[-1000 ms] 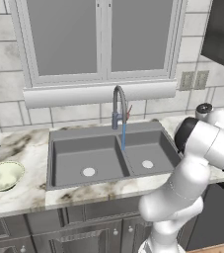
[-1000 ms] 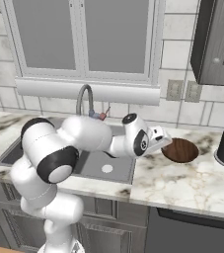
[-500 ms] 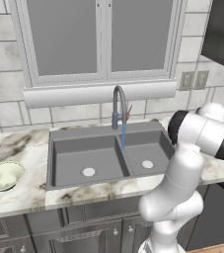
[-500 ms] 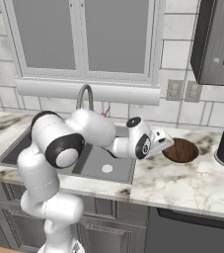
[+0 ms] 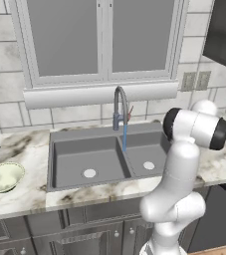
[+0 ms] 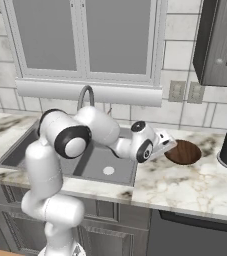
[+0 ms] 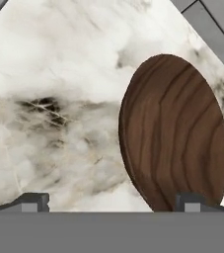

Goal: Rinse each bowl for a few seconds and place them down in the sink or on the counter.

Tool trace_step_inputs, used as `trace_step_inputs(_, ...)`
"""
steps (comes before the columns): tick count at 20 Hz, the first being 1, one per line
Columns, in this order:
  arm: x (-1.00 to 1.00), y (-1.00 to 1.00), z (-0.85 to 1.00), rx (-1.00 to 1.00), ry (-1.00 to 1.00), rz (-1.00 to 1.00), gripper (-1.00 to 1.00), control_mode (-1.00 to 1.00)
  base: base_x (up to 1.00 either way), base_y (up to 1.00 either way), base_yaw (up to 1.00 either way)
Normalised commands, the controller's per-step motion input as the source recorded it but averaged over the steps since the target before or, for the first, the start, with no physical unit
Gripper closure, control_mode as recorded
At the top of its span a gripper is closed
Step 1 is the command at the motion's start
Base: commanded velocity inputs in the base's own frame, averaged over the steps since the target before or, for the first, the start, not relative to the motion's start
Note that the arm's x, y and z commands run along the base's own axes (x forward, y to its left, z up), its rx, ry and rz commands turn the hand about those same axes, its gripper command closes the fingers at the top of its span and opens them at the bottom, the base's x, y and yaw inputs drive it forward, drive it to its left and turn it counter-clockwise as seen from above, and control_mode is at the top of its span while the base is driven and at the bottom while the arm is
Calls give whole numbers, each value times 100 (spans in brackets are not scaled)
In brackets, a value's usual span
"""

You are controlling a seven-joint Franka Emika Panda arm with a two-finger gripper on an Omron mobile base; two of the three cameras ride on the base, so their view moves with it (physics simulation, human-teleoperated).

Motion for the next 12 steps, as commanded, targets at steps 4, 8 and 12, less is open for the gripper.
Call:
trace_step_inputs(4, 20, -27, -7, 0, 0, 8, -100, -100, 0, 0, 0)
trace_step_inputs(8, 20, -25, -8, 1, 0, 7, -100, -100, 0, 0, 0)
trace_step_inputs(12, 21, -21, -12, 1, 1, 7, -100, -100, 0, 0, 0)
